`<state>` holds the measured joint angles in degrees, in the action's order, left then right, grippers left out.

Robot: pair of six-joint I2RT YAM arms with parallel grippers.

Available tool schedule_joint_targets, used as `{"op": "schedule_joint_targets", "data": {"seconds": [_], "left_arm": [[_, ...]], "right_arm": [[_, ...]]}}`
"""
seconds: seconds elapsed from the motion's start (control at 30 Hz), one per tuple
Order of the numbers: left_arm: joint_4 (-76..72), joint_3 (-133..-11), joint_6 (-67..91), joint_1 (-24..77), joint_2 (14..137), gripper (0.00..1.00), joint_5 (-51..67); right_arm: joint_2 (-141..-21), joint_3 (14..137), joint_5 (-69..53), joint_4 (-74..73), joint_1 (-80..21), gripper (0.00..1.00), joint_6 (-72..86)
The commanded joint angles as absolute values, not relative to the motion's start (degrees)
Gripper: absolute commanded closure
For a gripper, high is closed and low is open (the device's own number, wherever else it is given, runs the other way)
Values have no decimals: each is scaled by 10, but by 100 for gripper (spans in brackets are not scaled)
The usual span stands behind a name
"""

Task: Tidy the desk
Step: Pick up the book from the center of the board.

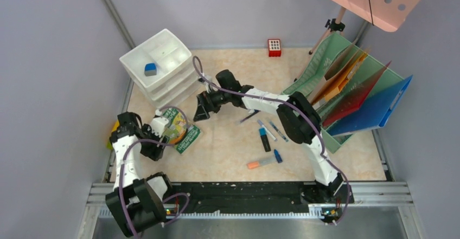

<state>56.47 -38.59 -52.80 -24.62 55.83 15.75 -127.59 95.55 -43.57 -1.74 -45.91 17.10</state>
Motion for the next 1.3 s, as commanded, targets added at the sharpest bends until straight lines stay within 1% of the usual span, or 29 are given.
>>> {"op": "schedule_joint_targets", "data": {"seconds": [0.0, 0.2, 0.4, 0.53, 0.67, 0.77, 0.9, 1.07, 1.17, 1.27], "left_arm": [[464, -354, -543, -256, 589, 28, 170], [342, -301, -543, -256, 605, 28, 161], [294, -279, -542, -253, 597, 29, 181], [255, -263, -538, -241, 599, 29, 191], [213, -257, -514, -207, 615, 29, 177], [178, -244, -499, -166, 624, 29, 142], [146, -219, -479, -120, 617, 29, 127], [151, -217, -463, -112, 600, 29, 135], [162, -215, -463, -112, 585, 30, 134], [184, -217, -466, -111, 561, 30, 132]], "right_arm": [[-1334, 1028, -439, -23, -476, 1, 186], [-1395, 1070, -447, -39, -491, 3, 196], [-1431, 1087, -468, -33, -515, 7, 218], [-1454, 1089, -501, -6, -528, 10, 270], [-1460, 1078, -518, 34, -531, 14, 304], [-1457, 1070, -524, 42, -531, 16, 311], [-1444, 1045, -530, 66, -533, 20, 327], [-1437, 1028, -538, 79, -536, 32, 337], [-1429, 1022, -540, 75, -535, 45, 334], [-1407, 1013, -536, 59, -531, 63, 323]]}}
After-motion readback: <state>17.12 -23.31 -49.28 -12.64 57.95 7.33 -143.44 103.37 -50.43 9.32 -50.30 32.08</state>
